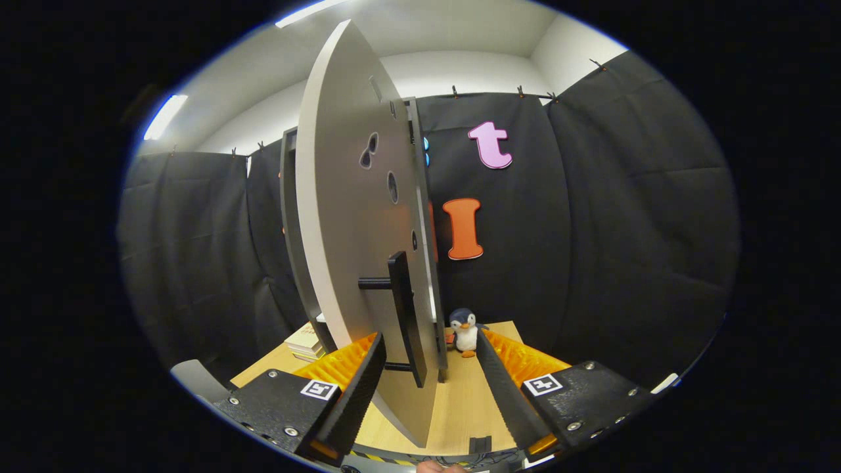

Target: Open the shoe cabinet door, grab the shoes and put them into the shoe cabinet, then close the shoe cabinet door.

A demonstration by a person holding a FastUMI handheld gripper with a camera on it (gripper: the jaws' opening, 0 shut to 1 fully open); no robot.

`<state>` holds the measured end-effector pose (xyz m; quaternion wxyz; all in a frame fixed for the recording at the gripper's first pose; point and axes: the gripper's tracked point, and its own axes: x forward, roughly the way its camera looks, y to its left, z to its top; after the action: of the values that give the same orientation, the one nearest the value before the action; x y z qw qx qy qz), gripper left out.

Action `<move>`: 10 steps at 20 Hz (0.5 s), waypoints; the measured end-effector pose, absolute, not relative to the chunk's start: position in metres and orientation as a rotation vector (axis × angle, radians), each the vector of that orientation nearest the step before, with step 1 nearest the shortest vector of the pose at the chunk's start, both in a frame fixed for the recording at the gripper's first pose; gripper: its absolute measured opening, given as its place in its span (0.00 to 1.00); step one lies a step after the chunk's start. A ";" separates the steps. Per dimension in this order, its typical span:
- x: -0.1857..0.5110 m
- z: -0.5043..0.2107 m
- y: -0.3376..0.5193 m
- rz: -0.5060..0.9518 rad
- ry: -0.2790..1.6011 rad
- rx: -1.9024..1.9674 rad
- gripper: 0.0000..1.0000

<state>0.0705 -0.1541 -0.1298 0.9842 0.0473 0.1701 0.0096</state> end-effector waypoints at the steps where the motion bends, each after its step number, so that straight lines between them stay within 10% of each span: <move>1: 0.072 -0.130 -0.146 0.024 0.343 0.095 0.88; 10: 0.097 -0.134 -0.066 0.073 0.350 0.083 0.88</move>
<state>0.0973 -0.0662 -0.1342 0.9832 0.0411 0.1740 0.0361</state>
